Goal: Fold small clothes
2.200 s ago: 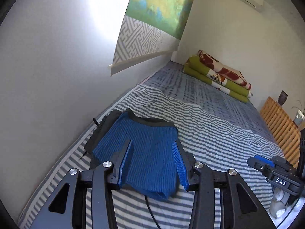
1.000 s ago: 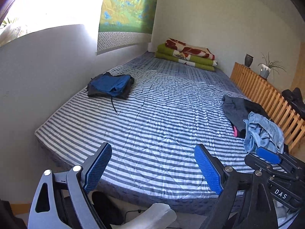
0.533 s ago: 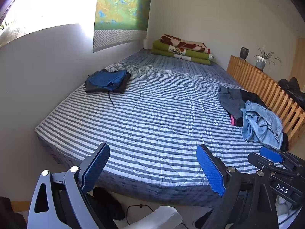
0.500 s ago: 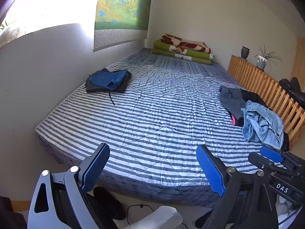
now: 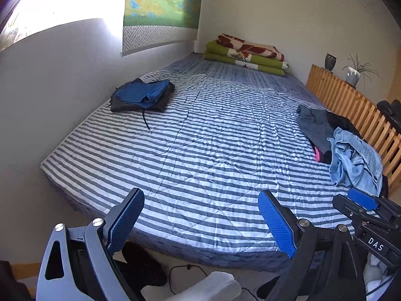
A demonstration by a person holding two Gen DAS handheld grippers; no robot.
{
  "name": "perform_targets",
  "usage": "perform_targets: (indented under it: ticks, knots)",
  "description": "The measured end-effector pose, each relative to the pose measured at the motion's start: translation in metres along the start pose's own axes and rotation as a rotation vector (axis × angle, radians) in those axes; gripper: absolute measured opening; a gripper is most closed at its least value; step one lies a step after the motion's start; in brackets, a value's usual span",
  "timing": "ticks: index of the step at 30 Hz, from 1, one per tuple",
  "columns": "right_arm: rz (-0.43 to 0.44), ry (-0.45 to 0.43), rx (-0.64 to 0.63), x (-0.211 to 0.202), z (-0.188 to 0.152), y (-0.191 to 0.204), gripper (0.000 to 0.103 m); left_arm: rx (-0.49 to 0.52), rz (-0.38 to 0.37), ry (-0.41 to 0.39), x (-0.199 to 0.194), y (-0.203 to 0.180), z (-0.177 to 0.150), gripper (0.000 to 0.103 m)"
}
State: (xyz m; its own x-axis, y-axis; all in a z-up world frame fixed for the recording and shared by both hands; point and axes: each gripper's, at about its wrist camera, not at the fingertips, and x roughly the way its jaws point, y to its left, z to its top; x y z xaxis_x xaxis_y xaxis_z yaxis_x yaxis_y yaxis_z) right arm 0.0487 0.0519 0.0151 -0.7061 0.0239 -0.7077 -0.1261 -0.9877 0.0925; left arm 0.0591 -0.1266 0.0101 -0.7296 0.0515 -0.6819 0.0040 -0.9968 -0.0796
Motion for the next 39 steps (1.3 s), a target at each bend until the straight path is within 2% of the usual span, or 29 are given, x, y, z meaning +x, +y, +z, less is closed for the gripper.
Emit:
perform_targets:
  ticks: [19,39]
  knots:
    - [0.003,0.051,-0.018,0.030,0.005,0.008,0.046,-0.036,0.013,0.030,0.031,0.014,0.000,0.094]
    - [-0.020,0.056,-0.026,0.036,0.007,0.015,0.046,-0.040,0.008,0.043,0.044,0.016,-0.003,0.094]
